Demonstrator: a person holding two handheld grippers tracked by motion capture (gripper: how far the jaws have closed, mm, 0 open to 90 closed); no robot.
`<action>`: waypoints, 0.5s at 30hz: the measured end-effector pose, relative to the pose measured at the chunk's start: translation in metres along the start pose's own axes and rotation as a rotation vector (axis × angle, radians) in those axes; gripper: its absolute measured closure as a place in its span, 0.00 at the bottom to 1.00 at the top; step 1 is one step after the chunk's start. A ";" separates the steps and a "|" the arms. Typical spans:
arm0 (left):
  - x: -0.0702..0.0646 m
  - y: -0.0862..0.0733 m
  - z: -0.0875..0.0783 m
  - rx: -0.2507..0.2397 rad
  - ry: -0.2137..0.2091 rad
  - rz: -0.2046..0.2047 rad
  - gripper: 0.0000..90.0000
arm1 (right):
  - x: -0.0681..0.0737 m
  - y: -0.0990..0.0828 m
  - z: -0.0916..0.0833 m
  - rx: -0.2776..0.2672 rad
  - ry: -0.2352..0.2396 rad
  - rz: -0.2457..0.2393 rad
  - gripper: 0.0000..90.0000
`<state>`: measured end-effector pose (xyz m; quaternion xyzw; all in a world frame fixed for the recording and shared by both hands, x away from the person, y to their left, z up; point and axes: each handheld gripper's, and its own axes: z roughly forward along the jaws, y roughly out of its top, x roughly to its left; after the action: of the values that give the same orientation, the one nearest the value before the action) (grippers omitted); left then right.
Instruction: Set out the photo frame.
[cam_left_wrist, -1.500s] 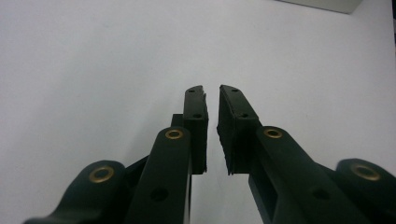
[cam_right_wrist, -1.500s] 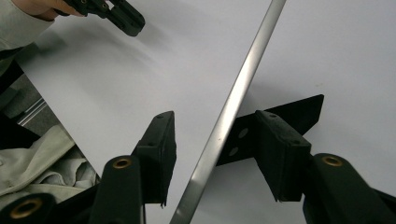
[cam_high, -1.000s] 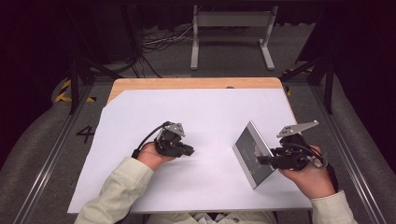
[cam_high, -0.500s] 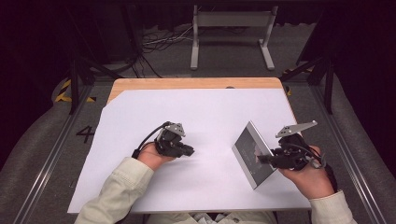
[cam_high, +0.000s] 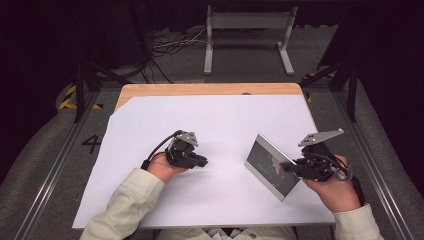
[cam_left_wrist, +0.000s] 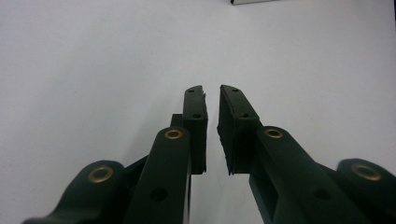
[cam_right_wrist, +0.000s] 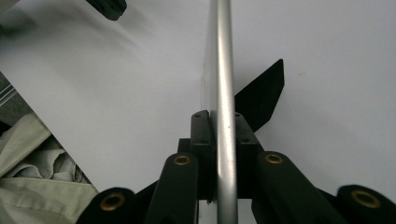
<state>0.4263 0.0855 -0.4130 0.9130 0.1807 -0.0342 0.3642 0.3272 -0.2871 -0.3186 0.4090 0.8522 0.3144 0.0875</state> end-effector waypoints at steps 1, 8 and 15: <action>0.000 0.000 0.000 -0.002 0.002 -0.001 0.90 | 0.001 0.001 -0.001 -0.005 -0.004 -0.006 0.93; 0.001 -0.003 -0.003 -0.006 0.011 -0.010 0.90 | 0.001 0.004 -0.004 -0.015 -0.013 -0.019 0.93; 0.003 -0.008 -0.008 -0.011 0.025 -0.031 0.88 | 0.001 0.015 -0.008 -0.054 0.020 -0.049 0.93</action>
<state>0.4254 0.0970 -0.4133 0.9084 0.1994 -0.0273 0.3664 0.3329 -0.2829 -0.3034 0.3823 0.8540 0.3393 0.0975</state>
